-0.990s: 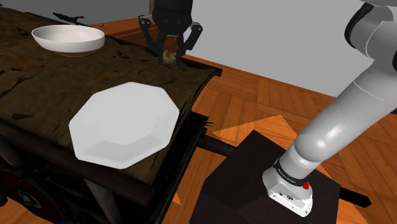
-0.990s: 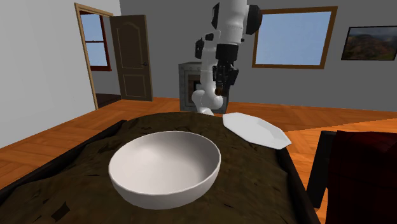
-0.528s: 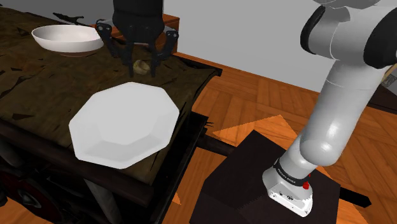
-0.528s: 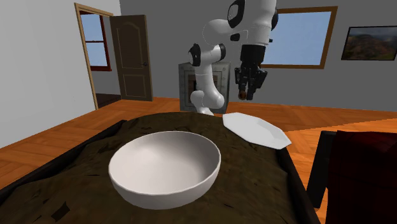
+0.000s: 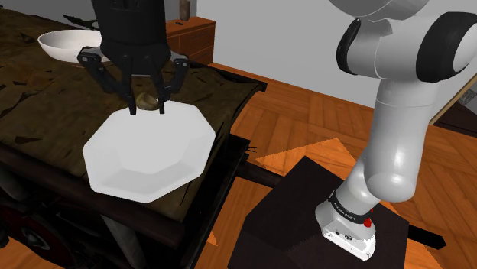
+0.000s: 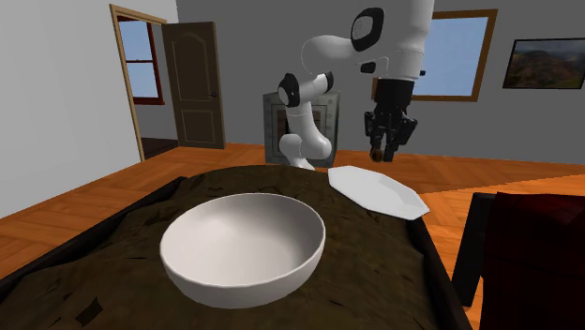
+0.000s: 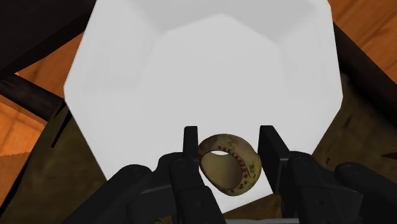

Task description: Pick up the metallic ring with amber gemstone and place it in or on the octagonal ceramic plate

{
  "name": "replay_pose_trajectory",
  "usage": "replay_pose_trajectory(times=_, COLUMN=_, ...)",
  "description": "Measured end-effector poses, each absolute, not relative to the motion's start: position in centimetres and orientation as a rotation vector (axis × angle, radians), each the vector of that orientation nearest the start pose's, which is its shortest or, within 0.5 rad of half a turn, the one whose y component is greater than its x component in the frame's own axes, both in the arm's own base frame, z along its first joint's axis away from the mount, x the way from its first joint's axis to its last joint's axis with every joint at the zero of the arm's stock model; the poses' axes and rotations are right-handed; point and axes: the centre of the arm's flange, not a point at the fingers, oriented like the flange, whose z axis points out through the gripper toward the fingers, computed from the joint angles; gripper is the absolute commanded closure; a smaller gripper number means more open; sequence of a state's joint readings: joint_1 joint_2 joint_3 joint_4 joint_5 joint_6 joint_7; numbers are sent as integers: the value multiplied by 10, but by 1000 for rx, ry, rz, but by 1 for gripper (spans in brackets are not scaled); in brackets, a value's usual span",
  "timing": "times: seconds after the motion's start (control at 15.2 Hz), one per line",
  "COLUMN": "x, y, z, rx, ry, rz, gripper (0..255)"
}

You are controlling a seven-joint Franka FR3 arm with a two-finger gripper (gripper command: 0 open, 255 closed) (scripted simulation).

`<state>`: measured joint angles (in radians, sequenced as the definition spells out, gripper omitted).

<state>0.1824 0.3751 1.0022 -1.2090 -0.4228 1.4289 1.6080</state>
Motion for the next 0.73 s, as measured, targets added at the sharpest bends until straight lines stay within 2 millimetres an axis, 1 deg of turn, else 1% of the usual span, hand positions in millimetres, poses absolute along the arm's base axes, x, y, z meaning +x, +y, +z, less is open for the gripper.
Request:
replay_pose_trajectory(times=0.46, x=381, y=488, z=601, rx=-3051, ry=811, rz=-163, gripper=255)
replay_pose_trajectory(times=0.73, x=381, y=488, z=597, rx=-3050, ry=811, rz=-162, gripper=255)
